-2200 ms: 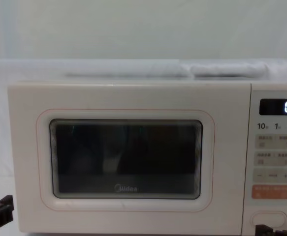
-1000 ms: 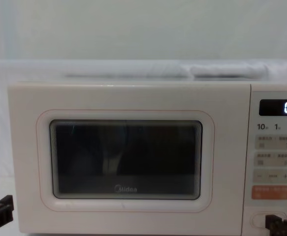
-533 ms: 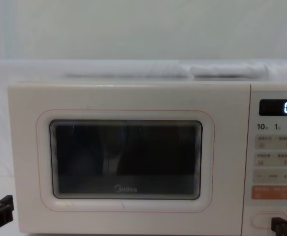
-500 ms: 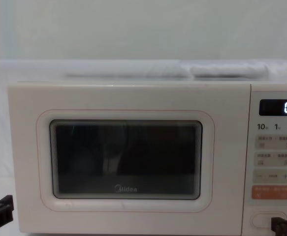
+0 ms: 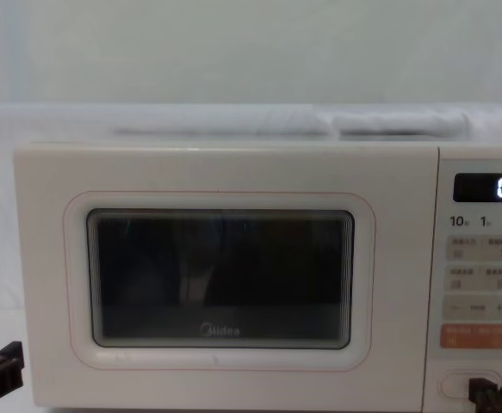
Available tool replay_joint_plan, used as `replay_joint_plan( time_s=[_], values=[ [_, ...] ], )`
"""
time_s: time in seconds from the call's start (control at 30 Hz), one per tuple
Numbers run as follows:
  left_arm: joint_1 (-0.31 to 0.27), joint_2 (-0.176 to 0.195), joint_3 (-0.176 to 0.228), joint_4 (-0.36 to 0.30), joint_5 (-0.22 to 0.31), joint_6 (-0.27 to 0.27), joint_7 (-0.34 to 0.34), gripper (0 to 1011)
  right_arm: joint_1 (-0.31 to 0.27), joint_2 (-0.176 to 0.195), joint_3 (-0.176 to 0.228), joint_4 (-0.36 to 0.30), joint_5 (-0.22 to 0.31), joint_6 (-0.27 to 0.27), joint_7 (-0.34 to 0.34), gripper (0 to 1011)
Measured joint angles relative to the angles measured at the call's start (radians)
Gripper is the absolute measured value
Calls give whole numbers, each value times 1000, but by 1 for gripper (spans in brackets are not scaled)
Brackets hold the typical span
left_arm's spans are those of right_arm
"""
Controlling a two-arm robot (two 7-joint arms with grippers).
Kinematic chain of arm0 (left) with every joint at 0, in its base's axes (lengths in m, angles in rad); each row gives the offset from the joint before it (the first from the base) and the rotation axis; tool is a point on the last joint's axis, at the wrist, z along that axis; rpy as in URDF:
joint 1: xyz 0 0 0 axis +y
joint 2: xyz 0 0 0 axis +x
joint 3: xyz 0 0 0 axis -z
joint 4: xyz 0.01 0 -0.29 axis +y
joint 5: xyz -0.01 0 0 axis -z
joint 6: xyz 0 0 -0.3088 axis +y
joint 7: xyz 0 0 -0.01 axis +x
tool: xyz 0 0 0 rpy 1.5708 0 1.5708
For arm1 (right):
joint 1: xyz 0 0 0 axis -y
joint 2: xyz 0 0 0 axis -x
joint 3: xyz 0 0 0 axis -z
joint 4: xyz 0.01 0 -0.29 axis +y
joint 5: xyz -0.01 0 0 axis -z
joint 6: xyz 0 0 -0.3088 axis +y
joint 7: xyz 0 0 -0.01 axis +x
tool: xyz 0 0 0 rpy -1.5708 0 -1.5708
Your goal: Press the button to open the microwave door with one hand; close the microwave door with the other hand.
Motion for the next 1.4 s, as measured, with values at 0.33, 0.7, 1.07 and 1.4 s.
replay_joint_plan(
  time_s=[0.33,0.7,1.07,1.4],
  values=[
    [0,0,0,0,0,0,0,1001,14,-13,-5,21,-4,-6,-4,0],
    [0,0,0,0,0,0,0,1001,21,-27,-3,31,-19,-12,-23,0],
    [0,0,0,0,0,0,0,1001,39,-39,2,55,-27,-18,-29,0],
    [0,0,0,0,0,0,0,1001,75,-51,4,102,-30,-28,-25,0]
  ],
)
